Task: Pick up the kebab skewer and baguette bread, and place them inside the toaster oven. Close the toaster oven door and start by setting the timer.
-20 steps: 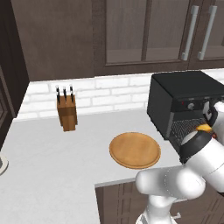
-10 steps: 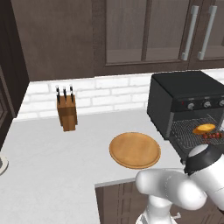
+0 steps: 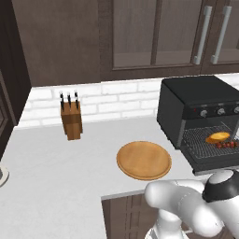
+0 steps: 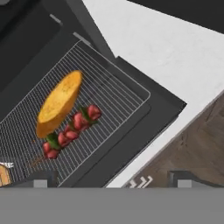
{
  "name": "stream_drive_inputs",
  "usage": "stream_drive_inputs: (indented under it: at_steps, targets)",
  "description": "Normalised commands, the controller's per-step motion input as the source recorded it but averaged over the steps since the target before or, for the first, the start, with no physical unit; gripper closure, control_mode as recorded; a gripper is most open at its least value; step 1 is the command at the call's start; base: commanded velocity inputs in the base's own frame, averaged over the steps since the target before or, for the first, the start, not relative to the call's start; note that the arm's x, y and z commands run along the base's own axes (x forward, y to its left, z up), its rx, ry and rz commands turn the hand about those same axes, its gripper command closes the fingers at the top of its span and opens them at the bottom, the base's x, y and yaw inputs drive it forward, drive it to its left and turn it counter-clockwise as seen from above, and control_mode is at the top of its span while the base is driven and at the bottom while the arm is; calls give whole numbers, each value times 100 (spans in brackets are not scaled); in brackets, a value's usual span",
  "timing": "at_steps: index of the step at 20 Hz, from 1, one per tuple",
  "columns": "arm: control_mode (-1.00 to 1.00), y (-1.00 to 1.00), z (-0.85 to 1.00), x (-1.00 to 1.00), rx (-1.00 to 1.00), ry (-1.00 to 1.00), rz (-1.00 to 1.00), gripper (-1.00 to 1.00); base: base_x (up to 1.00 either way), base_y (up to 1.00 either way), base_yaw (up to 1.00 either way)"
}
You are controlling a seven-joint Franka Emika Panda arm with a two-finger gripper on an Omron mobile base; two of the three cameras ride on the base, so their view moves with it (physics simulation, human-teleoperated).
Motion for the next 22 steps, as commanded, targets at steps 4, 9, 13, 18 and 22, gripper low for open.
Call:
stream_drive_inputs:
  at_steps: [4,9,13,18,22]
  targets:
    - [-100,2,-1,-23,-13,-20,42,-100,0,0,0]
    - [-100,0,0,-15,-11,-20,44,-100,0,0,0]
    - [-100,8,-7,-9,-17,-24,32,-100,0,0,0]
    - [-100,45,-7,0,-25,-20,12,-100,0,0,0]
    - [-100,60,-9,0,-22,-6,-8,-100,0,0,0]
